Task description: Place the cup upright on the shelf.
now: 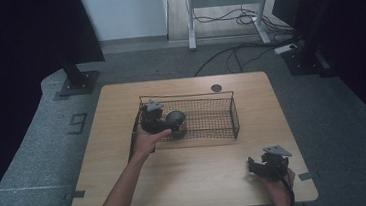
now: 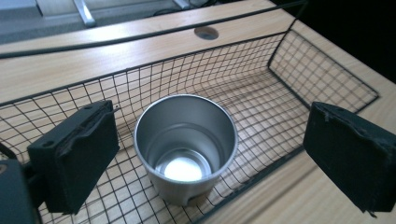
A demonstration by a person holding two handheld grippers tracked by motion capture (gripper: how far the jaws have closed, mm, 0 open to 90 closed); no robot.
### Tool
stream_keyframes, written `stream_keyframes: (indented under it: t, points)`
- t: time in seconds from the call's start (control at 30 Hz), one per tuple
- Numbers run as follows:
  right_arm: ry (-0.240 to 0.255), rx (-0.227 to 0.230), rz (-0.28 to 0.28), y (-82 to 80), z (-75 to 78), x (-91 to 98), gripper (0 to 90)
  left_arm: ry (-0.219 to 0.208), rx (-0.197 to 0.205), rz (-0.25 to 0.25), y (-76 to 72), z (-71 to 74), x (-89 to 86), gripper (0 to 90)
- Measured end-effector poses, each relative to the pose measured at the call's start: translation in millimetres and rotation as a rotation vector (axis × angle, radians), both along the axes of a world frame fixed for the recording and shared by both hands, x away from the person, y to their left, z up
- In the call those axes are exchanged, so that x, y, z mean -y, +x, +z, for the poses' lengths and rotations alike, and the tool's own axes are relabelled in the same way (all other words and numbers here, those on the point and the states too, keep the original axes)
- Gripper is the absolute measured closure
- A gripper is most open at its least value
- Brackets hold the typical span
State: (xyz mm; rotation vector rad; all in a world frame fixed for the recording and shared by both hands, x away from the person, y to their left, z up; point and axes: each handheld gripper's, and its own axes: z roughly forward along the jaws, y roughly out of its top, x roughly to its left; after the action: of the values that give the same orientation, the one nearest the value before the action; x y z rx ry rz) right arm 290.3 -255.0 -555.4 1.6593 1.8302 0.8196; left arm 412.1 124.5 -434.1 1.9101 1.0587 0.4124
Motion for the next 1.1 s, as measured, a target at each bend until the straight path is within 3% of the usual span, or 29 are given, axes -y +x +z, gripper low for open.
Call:
stream_keyframes:
  t: [0.3, 0.5, 0.7, 1.1]
  points:
    - [0.001, 0.000, -0.002, 0.1, 0.1, -0.1, 13.1, -0.019, 0.061, -0.045, -34.0, 15.8, -10.6, 4.1]
    - [0.001, -0.001, -0.003, 0.0, 0.1, -0.3, 13.1, -0.035, 0.056, -0.065, -52.6, 14.7, -17.9, 4.8]
    - [0.001, -0.001, -0.002, 0.0, 0.1, -0.1, 13.1, -0.046, 0.016, -0.069, -75.8, -6.3, -32.5, 5.8]
    - [0.000, -0.001, -0.002, -0.1, 0.1, -0.2, 13.1, -0.049, -0.008, -0.056, -113.2, -38.9, -52.7, 6.3]
